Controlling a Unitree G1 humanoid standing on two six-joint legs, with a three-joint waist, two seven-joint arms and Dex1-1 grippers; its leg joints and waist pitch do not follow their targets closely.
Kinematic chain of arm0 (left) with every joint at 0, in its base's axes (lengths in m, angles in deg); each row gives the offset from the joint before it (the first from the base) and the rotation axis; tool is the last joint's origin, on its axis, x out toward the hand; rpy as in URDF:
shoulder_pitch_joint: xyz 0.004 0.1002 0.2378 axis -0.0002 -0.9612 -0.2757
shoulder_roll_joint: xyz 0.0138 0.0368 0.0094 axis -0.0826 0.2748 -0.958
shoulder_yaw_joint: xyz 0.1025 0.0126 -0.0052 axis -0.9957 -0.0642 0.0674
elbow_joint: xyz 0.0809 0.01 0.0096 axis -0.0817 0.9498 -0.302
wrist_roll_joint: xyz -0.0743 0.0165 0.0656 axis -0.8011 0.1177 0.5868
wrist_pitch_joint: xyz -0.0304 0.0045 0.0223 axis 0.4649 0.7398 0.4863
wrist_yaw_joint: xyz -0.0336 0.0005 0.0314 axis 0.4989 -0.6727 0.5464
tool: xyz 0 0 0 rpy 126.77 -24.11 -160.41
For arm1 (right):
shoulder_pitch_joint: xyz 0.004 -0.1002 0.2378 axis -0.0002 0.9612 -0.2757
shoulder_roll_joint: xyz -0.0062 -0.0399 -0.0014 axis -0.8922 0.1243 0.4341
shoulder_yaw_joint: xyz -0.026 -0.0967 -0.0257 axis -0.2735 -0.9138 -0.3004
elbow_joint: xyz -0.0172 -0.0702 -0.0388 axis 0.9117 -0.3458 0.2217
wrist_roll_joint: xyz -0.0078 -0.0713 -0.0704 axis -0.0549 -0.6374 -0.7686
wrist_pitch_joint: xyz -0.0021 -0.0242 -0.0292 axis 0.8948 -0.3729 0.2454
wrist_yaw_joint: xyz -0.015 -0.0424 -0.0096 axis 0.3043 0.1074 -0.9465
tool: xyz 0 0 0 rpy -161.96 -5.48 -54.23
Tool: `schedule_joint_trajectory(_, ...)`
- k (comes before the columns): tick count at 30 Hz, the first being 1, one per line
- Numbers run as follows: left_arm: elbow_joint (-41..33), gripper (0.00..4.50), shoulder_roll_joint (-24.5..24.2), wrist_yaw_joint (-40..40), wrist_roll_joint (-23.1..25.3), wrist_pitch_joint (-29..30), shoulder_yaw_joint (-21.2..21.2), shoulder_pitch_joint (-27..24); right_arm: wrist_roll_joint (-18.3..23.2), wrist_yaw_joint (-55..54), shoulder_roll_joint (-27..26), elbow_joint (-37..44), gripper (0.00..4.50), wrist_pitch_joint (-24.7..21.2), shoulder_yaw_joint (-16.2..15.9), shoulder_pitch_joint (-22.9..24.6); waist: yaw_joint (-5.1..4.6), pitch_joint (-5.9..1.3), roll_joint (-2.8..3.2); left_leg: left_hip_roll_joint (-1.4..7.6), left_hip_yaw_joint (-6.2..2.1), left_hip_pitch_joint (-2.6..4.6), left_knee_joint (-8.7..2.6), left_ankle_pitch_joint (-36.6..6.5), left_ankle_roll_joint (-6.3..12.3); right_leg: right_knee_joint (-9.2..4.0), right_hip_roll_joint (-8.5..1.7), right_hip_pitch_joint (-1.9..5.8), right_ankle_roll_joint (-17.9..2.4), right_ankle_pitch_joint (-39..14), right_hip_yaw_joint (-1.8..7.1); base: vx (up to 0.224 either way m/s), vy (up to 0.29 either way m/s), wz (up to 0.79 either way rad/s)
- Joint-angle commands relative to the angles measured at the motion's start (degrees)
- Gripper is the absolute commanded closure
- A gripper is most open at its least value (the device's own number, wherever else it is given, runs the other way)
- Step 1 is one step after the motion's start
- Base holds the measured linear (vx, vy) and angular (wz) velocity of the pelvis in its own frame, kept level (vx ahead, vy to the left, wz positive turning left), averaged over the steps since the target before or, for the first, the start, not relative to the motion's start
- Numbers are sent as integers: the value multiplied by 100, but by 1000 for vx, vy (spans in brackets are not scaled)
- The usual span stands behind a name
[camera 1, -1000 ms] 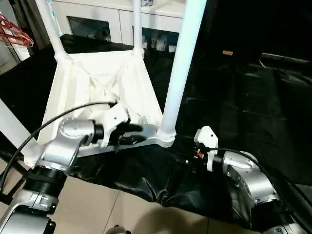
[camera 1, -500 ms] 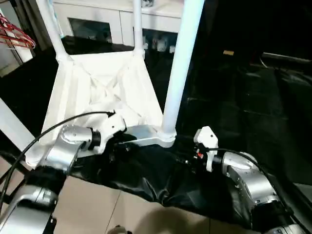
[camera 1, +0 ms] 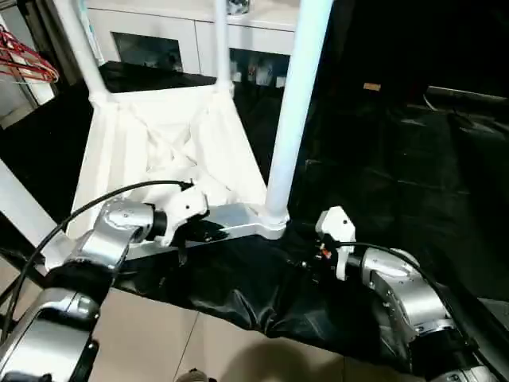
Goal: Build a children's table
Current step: Rotate leg to tighten
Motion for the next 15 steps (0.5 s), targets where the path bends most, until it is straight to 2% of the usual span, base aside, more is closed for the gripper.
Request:
schedule_joint_trajectory(1,195,443,-12,47,163,64,-117,15,12,-6,16,-30,66,52,-17,-105,62,-378,76,338,-201,29,-392,-1107,131,-424,-564,299,-1307,-280,385,0,0,0)
schedule_joint_trajectory(5,85,450,13,323,-65,63,-10,-26,373,136,-29,-39,31,-328,191,-227,65,-384,69,347,-202,21,-391,-1046,164,-412,-561,306,-1328,-250,382,0,0,0)
schedule_joint_trajectory(6,-51,450,23,436,-181,117,34,-95,438,254,14,-18,28,-412,197,-265,62,-388,52,351,-195,19,-388,-1012,183,-397,-555,308,-1368,-175,377,0,0,0)
schedule_joint_trajectory(7,-292,450,23,527,-274,168,36,-234,449,352,69,16,18,-439,174,-297,59,-396,-7,358,-184,16,-379,-915,218,-379,-554,310,-1391,-27,380,0,0,0)
schedule_joint_trajectory(8,-292,450,23,527,-274,168,36,-234,449,352,69,16,8,-439,174,-297,68,-406,16,369,-201,-1,-373,-840,226,-338,-577,325,-1419,81,378,0,0,0)
schedule_joint_trajectory(9,-723,450,28,610,-385,246,1,-489,456,472,133,34,8,-436,148,-373,84,-420,-7,382,-190,14,-359,-718,285,-310,-588,311,-1450,242,380,0,0,0)
schedule_joint_trajectory(10,-942,450,38,641,-454,320,-12,-626,384,484,158,7,8,-358,103,-420,70,-408,-36,372,-185,-15,-364,-661,333,-318,-578,315,-1444,264,377,0,0,0)
schedule_joint_trajectory(11,-1054,450,45,654,-492,366,-17,-698,333,484,172,-14,8,-303,72,-446,81,-406,-14,375,-177,-4,-360,-641,351,-321,-579,299,-1440,256,375,0,0,0)
schedule_joint_trajectory(12,-1255,450,51,659,-542,429,-37,-831,189,371,164,-124,8,-188,30,-518,71,-386,-45,360,-160,3,-362,-652,381,-349,-558,279,-1403,129,379,0,0,0)
schedule_joint_trajectory(14,-1476,450,68,667,-585,517,-58,-980,57,262,157,-282,8,-72,-28,-623,98,-370,-24,359,-161,17,-369,-749,329,-381,-579,264,-1340,-263,385,0,0,0)
schedule_joint_trajectory(15,-1600,450,69,650,-593,555,-75,-1067,26,271,147,-341,8,-29,-66,-667,112,-363,-41,364,-160,28,-378,-799,288,-402,-590,254,-1305,-505,390,0,0,0)
